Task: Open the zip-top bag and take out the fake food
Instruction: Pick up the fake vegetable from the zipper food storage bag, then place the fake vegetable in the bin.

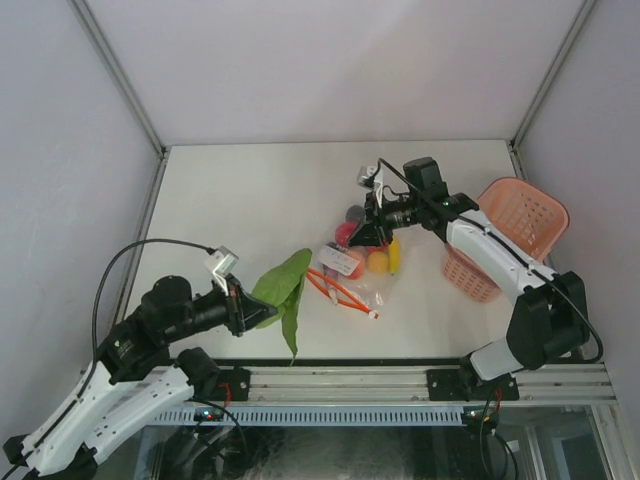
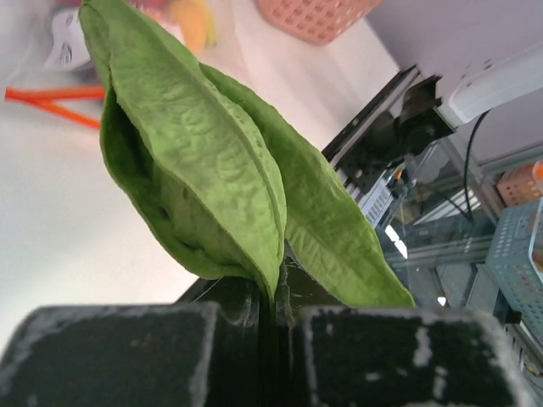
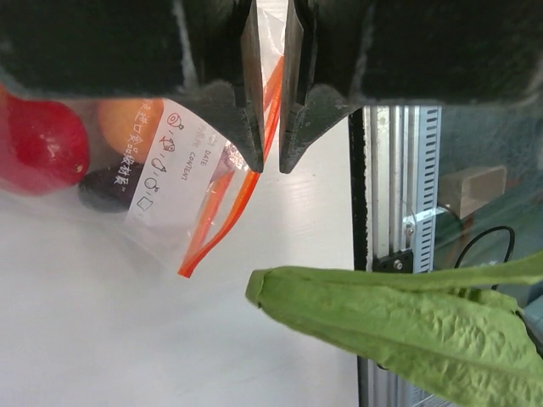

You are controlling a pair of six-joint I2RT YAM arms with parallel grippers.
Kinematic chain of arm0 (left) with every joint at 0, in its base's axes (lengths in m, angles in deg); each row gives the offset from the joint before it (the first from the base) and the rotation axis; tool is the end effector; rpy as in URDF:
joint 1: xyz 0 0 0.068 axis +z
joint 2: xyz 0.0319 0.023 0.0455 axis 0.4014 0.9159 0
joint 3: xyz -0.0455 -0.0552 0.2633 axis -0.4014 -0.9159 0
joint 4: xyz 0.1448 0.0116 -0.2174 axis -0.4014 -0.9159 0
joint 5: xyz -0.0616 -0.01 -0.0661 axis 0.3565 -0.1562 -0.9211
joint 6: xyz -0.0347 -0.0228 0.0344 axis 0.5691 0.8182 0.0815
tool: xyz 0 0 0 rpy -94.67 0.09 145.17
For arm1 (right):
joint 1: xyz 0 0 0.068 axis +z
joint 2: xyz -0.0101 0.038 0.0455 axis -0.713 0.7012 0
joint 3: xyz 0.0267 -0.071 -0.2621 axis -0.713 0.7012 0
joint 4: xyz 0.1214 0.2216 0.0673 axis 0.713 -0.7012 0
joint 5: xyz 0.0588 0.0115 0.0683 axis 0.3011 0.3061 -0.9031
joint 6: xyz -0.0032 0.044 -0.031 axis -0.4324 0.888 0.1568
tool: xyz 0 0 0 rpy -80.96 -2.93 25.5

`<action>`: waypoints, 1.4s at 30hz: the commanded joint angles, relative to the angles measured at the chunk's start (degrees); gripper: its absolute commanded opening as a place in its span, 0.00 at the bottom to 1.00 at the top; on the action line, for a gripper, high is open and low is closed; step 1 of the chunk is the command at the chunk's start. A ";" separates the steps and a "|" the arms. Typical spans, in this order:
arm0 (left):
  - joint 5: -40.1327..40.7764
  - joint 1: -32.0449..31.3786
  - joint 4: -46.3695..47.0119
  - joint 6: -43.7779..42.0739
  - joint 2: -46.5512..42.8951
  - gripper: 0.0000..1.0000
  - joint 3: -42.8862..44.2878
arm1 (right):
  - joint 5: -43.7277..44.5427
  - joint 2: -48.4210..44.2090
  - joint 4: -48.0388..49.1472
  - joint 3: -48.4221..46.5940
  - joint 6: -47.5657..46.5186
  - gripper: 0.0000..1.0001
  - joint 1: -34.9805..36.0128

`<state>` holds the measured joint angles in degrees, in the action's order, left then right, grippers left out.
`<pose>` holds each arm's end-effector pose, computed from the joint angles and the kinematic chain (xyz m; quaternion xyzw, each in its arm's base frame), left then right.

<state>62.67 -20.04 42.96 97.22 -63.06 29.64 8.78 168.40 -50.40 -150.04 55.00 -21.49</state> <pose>0.0574 -0.0679 0.3139 0.1749 0.8035 -0.4212 0.3825 0.2774 0.1571 0.3009 -0.4463 0.6881 0.4855 0.3027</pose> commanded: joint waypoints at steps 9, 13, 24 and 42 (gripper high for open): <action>-6.57 1.00 29.55 6.36 4.63 0.00 -4.55 | -2.83 -14.42 -1.64 2.92 -23.82 0.30 -0.20; -13.03 2.19 34.35 8.06 8.71 0.00 -4.02 | -2.57 -20.03 1.38 9.19 -36.60 0.46 0.25; -29.65 4.13 48.61 16.75 21.15 0.00 -2.65 | -2.51 -24.99 6.73 15.93 -47.03 0.58 1.11; -35.61 4.15 58.48 20.85 29.87 0.00 -0.43 | -8.12 -22.30 6.15 16.04 -40.79 0.85 5.27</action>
<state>29.39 -16.26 96.13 117.16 -33.32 25.38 4.13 145.91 -46.00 -133.86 10.04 -16.88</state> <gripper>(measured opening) 0.046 0.838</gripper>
